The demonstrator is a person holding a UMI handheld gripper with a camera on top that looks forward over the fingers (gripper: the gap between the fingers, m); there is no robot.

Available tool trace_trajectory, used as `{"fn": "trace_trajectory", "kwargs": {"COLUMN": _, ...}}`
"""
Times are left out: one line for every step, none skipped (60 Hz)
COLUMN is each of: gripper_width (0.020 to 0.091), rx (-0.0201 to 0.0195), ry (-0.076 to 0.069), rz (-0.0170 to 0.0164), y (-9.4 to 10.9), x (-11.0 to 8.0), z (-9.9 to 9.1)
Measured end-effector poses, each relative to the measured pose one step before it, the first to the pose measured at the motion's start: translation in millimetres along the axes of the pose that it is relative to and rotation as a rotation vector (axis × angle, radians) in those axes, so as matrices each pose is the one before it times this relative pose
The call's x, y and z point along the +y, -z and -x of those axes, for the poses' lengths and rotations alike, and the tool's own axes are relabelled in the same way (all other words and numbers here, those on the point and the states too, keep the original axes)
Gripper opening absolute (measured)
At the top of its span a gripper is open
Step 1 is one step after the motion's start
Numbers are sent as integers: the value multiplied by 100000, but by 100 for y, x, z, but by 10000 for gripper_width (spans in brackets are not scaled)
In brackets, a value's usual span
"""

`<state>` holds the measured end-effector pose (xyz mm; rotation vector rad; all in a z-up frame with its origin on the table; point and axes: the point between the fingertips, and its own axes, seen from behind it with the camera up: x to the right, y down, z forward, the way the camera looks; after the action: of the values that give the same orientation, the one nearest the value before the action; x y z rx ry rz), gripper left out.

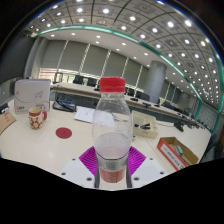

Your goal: Pour water

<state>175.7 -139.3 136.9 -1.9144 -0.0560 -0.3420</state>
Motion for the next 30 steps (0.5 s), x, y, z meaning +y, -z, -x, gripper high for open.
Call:
{"fn": "trace_trajectory", "kwargs": {"gripper_width": 360, "rx": 1077, "ry": 2345, "rz": -488, "y": -307, "x": -939, "z": -22}}
{"fn": "trace_trajectory", "kwargs": {"gripper_width": 360, "rx": 1058, "ry": 2669, "rz": -491, "y": -285, "x": -825, "z": 278}}
{"fn": "trace_trajectory", "kwargs": {"gripper_width": 360, "rx": 1110, "ry": 2969, "rz": -371, "y": -304, "x": -884, "z": 240}}
{"fn": "trace_trajectory", "kwargs": {"gripper_width": 359, "rx": 1204, "ry": 3201, "rz": -217, "y": -320, "x": -895, "z": 283}}
{"fn": "trace_trajectory", "kwargs": {"gripper_width": 359, "rx": 1334, "ry": 3333, "rz": -205, "y": -309, "x": -944, "z": 272}}
{"fn": "trace_trajectory", "kwargs": {"gripper_width": 360, "rx": 1357, "ry": 3287, "rz": -338, "y": -316, "x": -962, "z": 280}}
{"fn": "trace_trajectory", "kwargs": {"gripper_width": 359, "rx": 1379, "ry": 3296, "rz": -483, "y": -344, "x": -1035, "z": 271}}
{"fn": "trace_trajectory", "kwargs": {"gripper_width": 359, "rx": 1030, "ry": 3239, "rz": -631, "y": -614, "x": -992, "z": 39}}
{"fn": "trace_trajectory", "kwargs": {"gripper_width": 358, "rx": 1413, "ry": 3609, "rz": -477, "y": -230, "x": -953, "z": 434}}
{"fn": "trace_trajectory", "kwargs": {"gripper_width": 359, "rx": 1305, "ry": 3841, "rz": -513, "y": -330, "x": -1047, "z": 364}}
{"fn": "trace_trajectory", "kwargs": {"gripper_width": 359, "rx": 1245, "ry": 4050, "rz": -652, "y": -361, "x": -1112, "z": 371}}
{"fn": "trace_trajectory", "kwargs": {"gripper_width": 358, "rx": 1306, "ry": 4253, "rz": -715, "y": -458, "x": -1108, "z": 426}}
{"fn": "trace_trajectory", "kwargs": {"gripper_width": 358, "rx": 1384, "ry": 4451, "rz": -744, "y": -412, "x": -1109, "z": 344}}
{"fn": "trace_trajectory", "kwargs": {"gripper_width": 358, "rx": 1382, "ry": 4579, "rz": -786, "y": -406, "x": -1098, "z": 360}}
{"fn": "trace_trajectory", "kwargs": {"gripper_width": 358, "rx": 1079, "ry": 4415, "rz": -884, "y": -544, "x": -995, "z": 77}}
{"fn": "trace_trajectory", "kwargs": {"gripper_width": 358, "rx": 1289, "ry": 4708, "rz": -616, "y": -399, "x": -1036, "z": 312}}
{"fn": "trace_trajectory", "kwargs": {"gripper_width": 358, "rx": 1097, "ry": 4539, "rz": -414, "y": -377, "x": -874, "z": 254}}
{"fn": "trace_trajectory", "kwargs": {"gripper_width": 359, "rx": 1037, "ry": 4528, "rz": -455, "y": -384, "x": -1006, "z": 315}}
{"fn": "trace_trajectory", "kwargs": {"gripper_width": 358, "rx": 1022, "ry": 4409, "rz": -613, "y": -410, "x": -982, "z": 378}}
{"fn": "trace_trajectory", "kwargs": {"gripper_width": 358, "rx": 963, "ry": 4379, "rz": -798, "y": -397, "x": -1006, "z": 328}}
{"fn": "trace_trajectory", "kwargs": {"gripper_width": 357, "rx": 860, "ry": 4389, "rz": -856, "y": -368, "x": -975, "z": 345}}
{"fn": "trace_trajectory", "kwargs": {"gripper_width": 357, "rx": 742, "ry": 4415, "rz": -845, "y": -339, "x": -904, "z": 316}}
{"fn": "trace_trajectory", "kwargs": {"gripper_width": 358, "rx": 652, "ry": 4444, "rz": -1067, "y": -586, "x": -767, "z": 411}}
{"fn": "trace_trajectory", "kwargs": {"gripper_width": 357, "rx": 572, "ry": 4409, "rz": -881, "y": -239, "x": -806, "z": 154}}
{"fn": "trace_trajectory", "kwargs": {"gripper_width": 356, "rx": 829, "ry": 4571, "rz": -822, "y": -322, "x": -773, "z": 235}}
{"fn": "trace_trajectory", "kwargs": {"gripper_width": 357, "rx": 966, "ry": 4601, "rz": -818, "y": -337, "x": -762, "z": 199}}
{"fn": "trace_trajectory", "kwargs": {"gripper_width": 355, "rx": 985, "ry": 4676, "rz": -781, "y": -351, "x": -705, "z": 208}}
{"fn": "trace_trajectory", "kwargs": {"gripper_width": 358, "rx": 865, "ry": 4657, "rz": -765, "y": -338, "x": -679, "z": 252}}
{"fn": "trace_trajectory", "kwargs": {"gripper_width": 358, "rx": 712, "ry": 4284, "rz": -857, "y": -525, "x": -795, "z": 516}}
{"fn": "trace_trajectory", "kwargs": {"gripper_width": 360, "rx": 675, "ry": 4030, "rz": -680, "y": -327, "x": -596, "z": 200}}
